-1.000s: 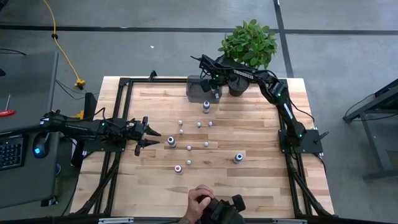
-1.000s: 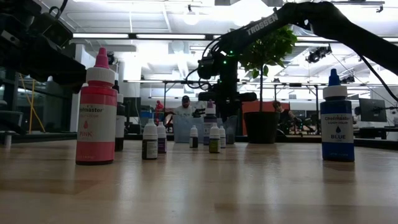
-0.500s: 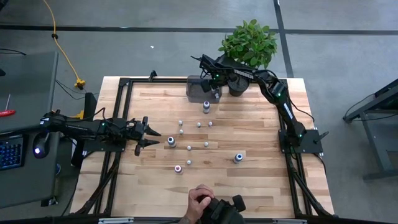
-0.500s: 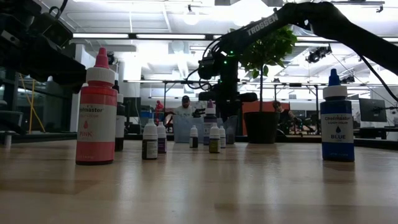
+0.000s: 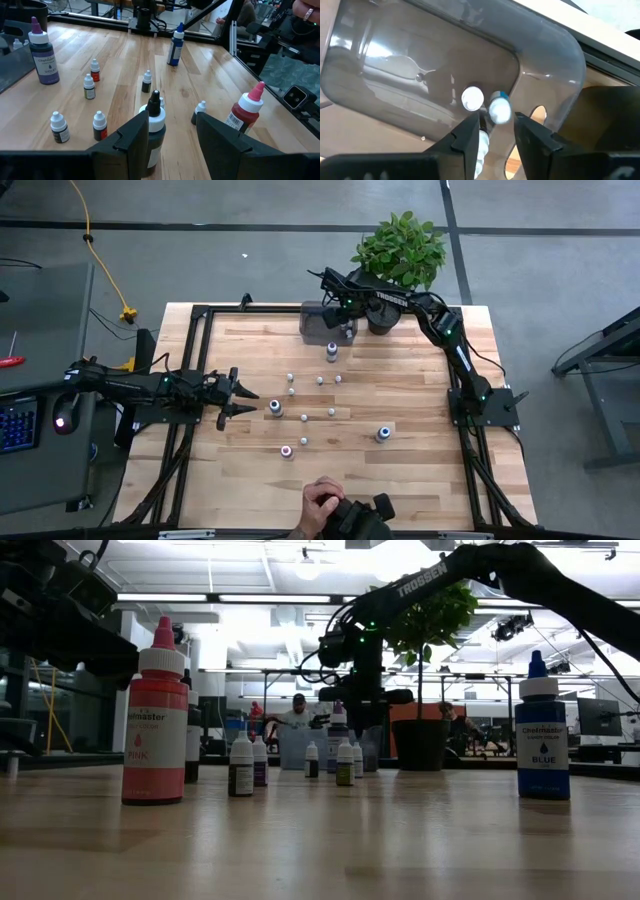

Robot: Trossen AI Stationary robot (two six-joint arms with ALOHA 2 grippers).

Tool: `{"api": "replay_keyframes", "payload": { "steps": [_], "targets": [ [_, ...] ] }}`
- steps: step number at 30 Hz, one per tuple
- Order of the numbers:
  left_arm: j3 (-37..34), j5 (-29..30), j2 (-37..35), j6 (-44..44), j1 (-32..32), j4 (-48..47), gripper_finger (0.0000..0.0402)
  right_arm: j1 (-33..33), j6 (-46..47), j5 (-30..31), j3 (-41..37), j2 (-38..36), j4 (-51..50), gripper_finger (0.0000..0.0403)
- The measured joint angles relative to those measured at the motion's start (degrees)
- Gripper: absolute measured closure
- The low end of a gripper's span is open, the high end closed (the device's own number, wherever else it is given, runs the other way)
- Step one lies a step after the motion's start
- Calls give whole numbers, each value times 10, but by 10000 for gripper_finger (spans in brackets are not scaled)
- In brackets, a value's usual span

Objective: Pick & Place food coloring
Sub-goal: Put the small blue food coloring bottle into the black bin, then put the small dark green colored food into the black bin

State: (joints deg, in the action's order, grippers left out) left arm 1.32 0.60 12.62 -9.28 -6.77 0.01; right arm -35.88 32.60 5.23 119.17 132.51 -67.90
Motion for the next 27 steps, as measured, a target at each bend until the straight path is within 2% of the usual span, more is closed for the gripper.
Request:
{"api": "replay_keyframes", "payload": {
  "steps": [6, 22, 27],
  "targets": [
    [0, 0, 0, 0, 0, 0, 238, 0, 0, 2, 0, 0, 0, 272],
    [0, 0, 0, 0, 0, 0, 238, 5, -5, 4, 0, -2, 30, 272],
    [0, 0, 0, 0, 0, 0, 238, 10, -28, 24, 0, -15, 47, 272]
  ]
}}
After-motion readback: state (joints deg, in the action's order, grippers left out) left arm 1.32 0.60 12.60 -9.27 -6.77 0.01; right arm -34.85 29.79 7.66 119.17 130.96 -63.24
